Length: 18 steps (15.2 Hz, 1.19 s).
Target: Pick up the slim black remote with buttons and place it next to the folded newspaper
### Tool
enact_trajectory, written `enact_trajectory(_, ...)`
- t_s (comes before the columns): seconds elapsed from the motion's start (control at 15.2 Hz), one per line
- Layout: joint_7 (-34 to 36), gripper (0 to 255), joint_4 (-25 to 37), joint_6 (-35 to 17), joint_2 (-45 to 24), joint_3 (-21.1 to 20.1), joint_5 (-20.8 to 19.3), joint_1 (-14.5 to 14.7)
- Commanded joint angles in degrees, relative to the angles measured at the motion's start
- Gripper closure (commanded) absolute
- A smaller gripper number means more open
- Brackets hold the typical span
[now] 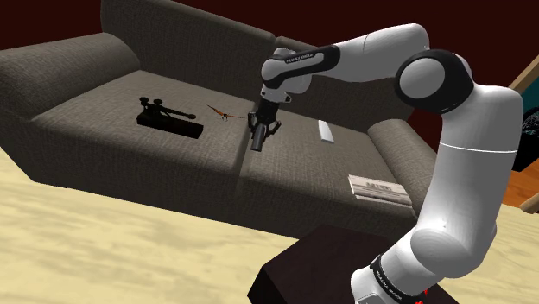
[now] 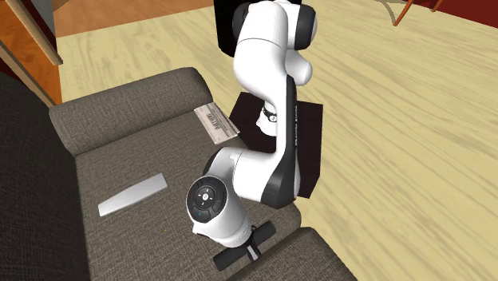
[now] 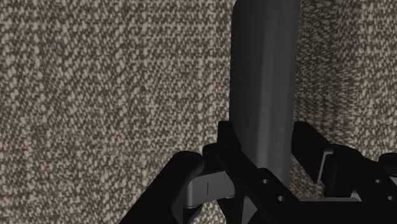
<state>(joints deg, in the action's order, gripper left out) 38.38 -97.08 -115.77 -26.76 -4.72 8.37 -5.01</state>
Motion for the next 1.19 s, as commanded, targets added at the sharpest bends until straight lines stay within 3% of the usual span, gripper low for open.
enact_trajectory(0.0, 0.1, 255, 0.2, 1.0, 0.7, 0.0, 0.0, 0.0)
enact_trajectory(1.12, 1.7, 255, 6.8, 12.1, 5.2, -0.1, -0.2, -0.2)
